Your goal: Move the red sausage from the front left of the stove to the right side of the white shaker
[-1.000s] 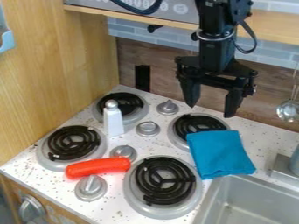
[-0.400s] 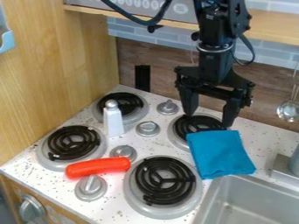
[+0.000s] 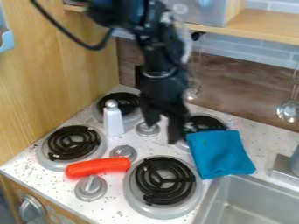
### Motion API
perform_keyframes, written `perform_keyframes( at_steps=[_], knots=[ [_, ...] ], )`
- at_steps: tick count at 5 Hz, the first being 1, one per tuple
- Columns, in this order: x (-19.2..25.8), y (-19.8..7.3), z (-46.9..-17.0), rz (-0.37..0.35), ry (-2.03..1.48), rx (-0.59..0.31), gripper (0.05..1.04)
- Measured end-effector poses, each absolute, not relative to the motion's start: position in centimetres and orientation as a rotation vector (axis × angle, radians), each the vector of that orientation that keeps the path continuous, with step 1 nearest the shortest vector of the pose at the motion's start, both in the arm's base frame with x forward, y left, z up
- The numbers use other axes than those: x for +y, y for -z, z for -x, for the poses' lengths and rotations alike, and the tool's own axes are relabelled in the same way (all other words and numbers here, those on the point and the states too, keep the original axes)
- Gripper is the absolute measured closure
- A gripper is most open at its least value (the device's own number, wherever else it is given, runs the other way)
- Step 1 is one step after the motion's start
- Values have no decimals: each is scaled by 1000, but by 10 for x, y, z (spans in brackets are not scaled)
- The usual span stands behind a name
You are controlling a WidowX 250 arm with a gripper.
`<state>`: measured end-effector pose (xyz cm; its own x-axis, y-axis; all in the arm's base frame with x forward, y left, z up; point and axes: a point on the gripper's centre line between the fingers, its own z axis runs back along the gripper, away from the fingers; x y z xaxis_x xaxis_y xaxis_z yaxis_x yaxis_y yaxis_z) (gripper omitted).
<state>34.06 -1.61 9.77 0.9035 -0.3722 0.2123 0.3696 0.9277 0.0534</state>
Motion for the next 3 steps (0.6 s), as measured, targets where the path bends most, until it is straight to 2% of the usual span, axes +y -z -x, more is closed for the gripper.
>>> perform_keyframes(
  at_steps=[1,2,3],
  knots=[
    [14,-94,-333,55,484,-263,77],
    [37,-95,-329,76,590,-277,77],
    [49,-88,-331,8,646,-261,77]
  ],
)
